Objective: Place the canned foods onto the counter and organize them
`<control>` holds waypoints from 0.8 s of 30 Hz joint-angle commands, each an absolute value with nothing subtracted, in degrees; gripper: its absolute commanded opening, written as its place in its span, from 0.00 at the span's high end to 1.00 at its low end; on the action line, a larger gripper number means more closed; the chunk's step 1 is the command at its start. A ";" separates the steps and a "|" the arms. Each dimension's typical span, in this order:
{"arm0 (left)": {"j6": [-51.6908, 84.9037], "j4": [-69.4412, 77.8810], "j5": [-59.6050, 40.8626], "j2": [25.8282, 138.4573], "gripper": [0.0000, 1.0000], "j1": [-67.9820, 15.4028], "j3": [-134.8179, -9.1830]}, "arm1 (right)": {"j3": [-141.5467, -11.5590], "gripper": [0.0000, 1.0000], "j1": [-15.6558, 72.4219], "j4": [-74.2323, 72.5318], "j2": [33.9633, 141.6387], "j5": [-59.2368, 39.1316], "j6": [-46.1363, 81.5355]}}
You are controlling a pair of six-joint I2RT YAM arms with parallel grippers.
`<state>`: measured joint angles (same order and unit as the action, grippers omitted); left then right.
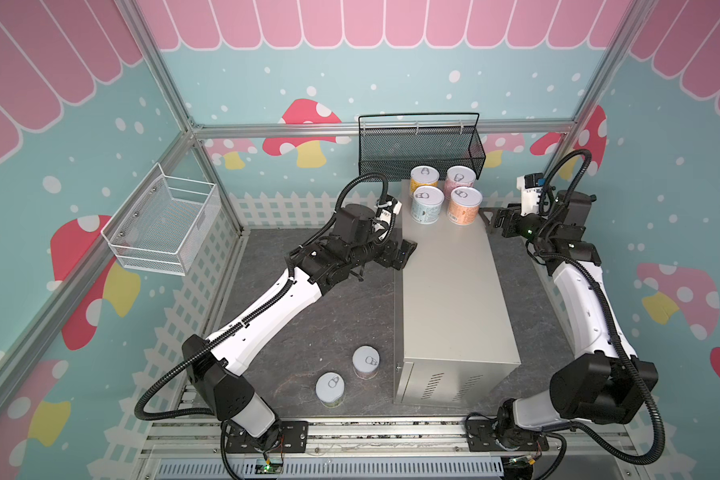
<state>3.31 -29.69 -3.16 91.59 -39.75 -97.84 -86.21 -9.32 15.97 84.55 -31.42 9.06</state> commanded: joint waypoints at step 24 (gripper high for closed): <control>3.55 -31.28 -11.42 100.03 0.01 -35.99 -105.60 | -82.04 0.01 -9.13 30.61 61.87 -20.38 4.87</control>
